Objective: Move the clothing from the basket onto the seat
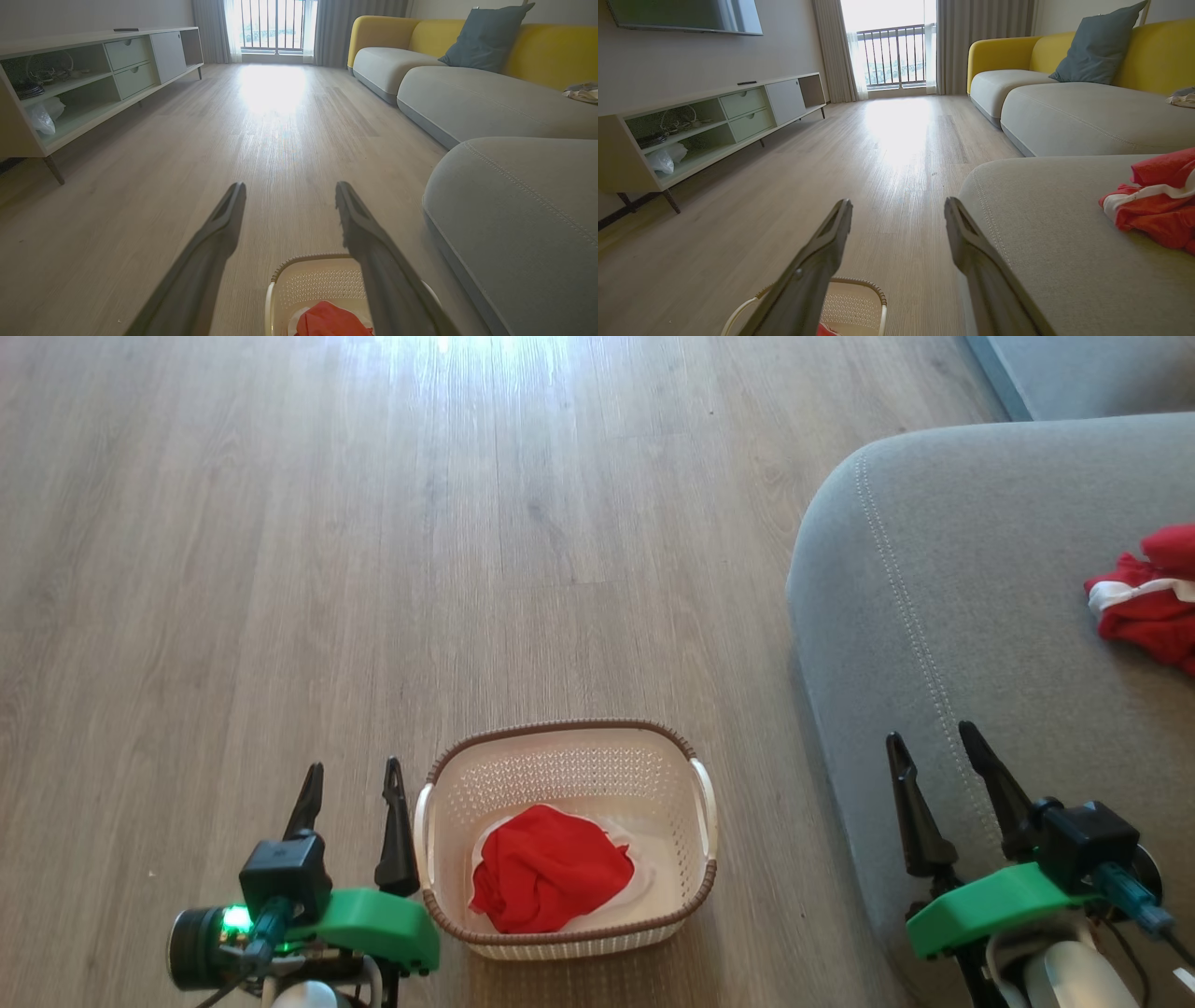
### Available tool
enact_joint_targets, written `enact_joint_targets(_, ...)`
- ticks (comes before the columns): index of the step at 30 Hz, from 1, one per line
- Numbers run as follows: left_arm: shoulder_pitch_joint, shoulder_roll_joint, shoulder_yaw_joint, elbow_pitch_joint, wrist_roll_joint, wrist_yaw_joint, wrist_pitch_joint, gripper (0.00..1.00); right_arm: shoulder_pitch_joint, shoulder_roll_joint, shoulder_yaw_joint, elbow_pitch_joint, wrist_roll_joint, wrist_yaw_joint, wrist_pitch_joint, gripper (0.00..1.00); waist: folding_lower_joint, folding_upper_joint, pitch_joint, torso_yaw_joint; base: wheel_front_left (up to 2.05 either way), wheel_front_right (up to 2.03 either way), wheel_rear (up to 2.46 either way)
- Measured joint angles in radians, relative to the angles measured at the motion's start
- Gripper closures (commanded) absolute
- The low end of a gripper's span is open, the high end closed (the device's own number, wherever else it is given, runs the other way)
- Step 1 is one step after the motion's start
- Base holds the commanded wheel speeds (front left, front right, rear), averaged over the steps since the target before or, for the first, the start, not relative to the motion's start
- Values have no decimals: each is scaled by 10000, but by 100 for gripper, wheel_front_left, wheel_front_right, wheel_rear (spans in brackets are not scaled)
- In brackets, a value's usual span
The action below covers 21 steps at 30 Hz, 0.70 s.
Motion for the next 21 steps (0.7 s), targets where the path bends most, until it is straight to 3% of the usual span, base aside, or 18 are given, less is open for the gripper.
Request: enact_joint_targets(21,13,0,-196,247,-17,-23,0,0,50,125,-219,-90,-12,0,0,0,0,0,-31,83,0,0,0)
